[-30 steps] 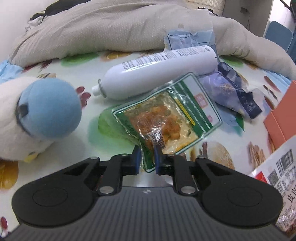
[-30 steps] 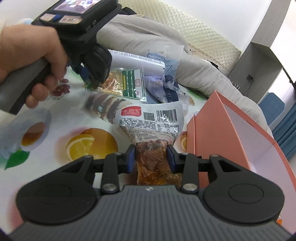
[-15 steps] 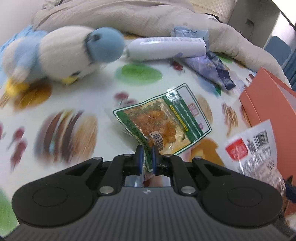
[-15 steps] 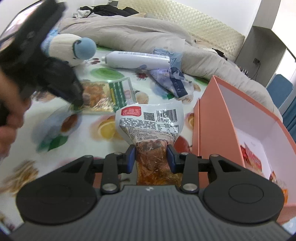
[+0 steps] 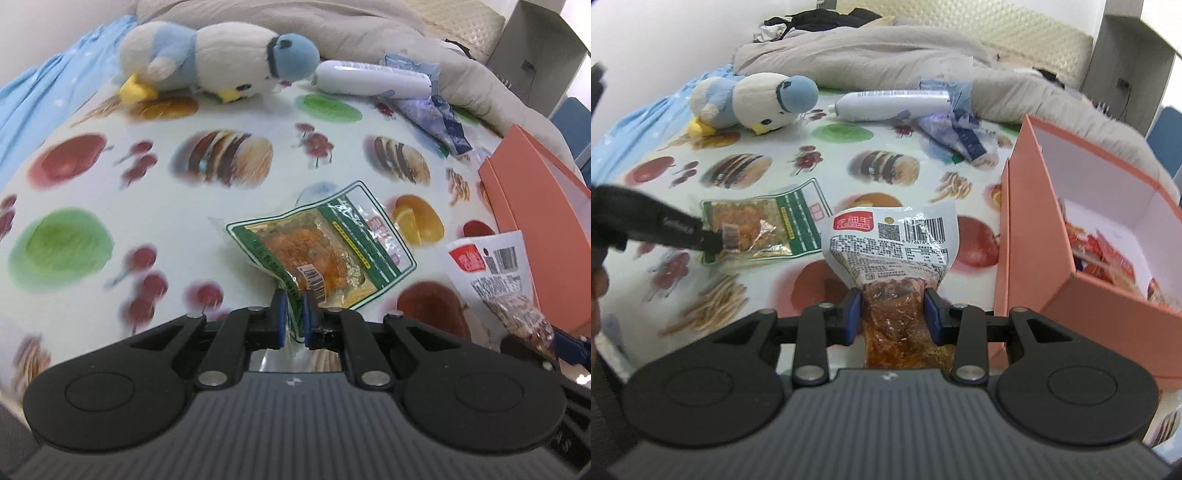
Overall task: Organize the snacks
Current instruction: 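Lift the shrimp packet with the right tool while the left tool approaches the green-label packet, then grasp the green-label packet with the left tool while the right holds the shrimp packet, then lift and carry both packets over the pink box, then lower both packets into the pink box and open both tools, then withdraw both open tools up and away from the pink box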
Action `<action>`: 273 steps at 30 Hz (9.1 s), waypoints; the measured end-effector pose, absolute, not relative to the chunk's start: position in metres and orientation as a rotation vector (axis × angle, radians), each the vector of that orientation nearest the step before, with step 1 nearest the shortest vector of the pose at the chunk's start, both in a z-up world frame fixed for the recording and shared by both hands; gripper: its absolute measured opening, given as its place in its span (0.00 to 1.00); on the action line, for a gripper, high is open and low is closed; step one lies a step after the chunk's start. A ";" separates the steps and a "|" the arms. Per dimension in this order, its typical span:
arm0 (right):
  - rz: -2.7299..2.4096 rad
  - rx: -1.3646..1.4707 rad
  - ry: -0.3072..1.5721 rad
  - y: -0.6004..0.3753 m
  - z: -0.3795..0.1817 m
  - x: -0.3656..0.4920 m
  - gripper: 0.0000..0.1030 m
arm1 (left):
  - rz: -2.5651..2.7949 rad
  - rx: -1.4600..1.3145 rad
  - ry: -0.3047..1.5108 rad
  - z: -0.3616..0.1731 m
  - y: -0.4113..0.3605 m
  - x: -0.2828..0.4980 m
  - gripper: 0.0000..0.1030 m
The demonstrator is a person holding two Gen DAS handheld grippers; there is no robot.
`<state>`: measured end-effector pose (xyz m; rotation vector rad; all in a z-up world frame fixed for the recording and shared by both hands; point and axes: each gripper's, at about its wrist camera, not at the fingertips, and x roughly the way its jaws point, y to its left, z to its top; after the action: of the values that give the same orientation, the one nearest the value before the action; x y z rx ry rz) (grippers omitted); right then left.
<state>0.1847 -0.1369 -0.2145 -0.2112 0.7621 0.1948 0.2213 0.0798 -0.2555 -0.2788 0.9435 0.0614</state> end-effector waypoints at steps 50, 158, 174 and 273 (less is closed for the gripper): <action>0.324 -0.311 0.925 -0.146 -0.252 0.216 0.63 | -0.484 0.289 1.013 -0.283 0.061 0.270 0.86; -0.067 0.281 0.727 -0.399 -0.142 0.249 0.40 | -0.404 0.001 0.879 -0.130 -0.246 0.360 0.59; -0.087 0.268 0.616 -0.380 -0.081 0.189 0.58 | -0.401 -0.001 0.714 -0.044 -0.214 0.293 0.73; -0.173 0.210 0.413 -0.316 -0.025 -0.032 1.00 | -0.394 -0.003 0.600 0.029 -0.099 0.022 1.00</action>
<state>-0.0321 -0.3162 -0.0250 0.2103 0.4126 -0.1729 0.0224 -0.0988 0.0295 -0.0028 0.5995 -0.3940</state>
